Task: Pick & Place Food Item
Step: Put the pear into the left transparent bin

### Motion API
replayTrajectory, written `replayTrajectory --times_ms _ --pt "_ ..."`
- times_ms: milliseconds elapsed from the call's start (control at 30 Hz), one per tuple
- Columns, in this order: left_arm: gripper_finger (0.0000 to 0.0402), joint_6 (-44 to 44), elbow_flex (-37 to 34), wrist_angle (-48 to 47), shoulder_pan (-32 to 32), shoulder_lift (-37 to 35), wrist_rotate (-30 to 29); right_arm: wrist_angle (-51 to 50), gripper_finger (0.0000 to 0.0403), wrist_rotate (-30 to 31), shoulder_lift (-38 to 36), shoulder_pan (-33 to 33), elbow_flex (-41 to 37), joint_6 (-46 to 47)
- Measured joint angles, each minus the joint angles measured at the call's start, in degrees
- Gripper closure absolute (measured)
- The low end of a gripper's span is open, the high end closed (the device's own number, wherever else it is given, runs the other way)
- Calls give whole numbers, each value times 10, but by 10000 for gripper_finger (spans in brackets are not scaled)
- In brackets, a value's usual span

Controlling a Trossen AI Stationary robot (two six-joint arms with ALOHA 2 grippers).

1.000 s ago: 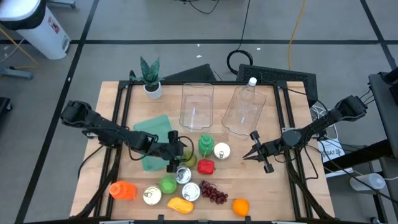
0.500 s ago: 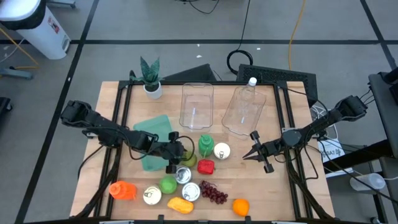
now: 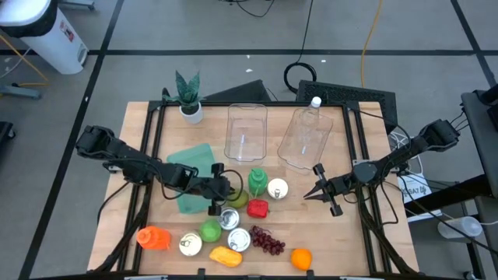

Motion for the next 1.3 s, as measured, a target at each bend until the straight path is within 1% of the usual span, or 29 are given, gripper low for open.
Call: replayTrajectory --times_ms 100,367,500,600,767,867,967,1133,1300 --pt "351 -3 0 0 0 0 4 0 385 0 0 0 0 0" --pt "350 -31 0 13 0 0 58 0 385 0 0 0 0 0" --pt "344 -29 0 24 -4 0 61 0 385 0 0 0 0 0" --pt "312 -22 0 32 -6 0 58 0 385 0 0 0 0 0" --pt "226 -21 0 44 -5 0 27 0 385 0 0 0 0 0" --pt "181 -20 0 43 -2 0 31 0 385 0 0 0 0 0" --pt "157 -14 0 43 1 0 39 0 385 0 0 0 0 0" --pt "154 -11 0 57 4 25 40 0 385 0 0 0 0 0" --pt "176 4 0 72 14 59 45 1 385 0 0 0 0 0"
